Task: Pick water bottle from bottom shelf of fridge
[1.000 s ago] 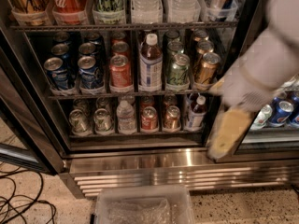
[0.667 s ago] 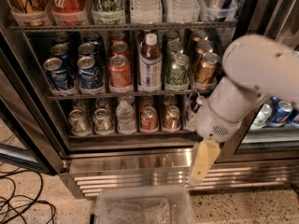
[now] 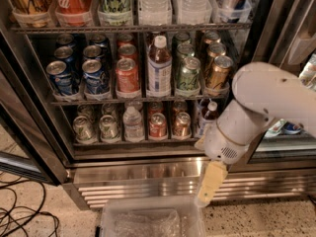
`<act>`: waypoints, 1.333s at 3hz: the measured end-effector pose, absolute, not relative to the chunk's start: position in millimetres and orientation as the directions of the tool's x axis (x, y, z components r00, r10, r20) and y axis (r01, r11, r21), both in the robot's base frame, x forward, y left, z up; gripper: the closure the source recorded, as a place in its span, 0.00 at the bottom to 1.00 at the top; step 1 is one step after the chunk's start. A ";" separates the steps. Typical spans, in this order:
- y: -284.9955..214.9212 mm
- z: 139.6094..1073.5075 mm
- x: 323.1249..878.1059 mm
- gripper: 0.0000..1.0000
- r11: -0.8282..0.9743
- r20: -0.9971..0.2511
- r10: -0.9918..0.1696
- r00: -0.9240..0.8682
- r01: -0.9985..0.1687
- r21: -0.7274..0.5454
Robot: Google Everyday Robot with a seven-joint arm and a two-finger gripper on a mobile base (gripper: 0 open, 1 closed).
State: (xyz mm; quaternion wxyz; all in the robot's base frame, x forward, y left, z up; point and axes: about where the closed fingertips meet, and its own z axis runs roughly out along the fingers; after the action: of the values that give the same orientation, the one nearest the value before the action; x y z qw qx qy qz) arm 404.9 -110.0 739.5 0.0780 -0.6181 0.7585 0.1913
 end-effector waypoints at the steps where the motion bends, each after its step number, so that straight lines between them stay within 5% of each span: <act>1: -96.9 687.5 390.6 0.00 0.182 -0.420 -0.866 -0.273 -0.952 0.245; 4: -84.2 563.1 391.6 0.00 0.260 -0.577 -0.710 -0.403 -0.912 0.318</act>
Offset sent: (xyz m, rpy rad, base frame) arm -0.0265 0.0292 -0.1209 0.1992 0.0665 -0.1090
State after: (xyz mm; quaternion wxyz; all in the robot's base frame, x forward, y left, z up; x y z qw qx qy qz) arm 391.6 -84.2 563.1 0.1612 -0.5219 0.7771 0.3126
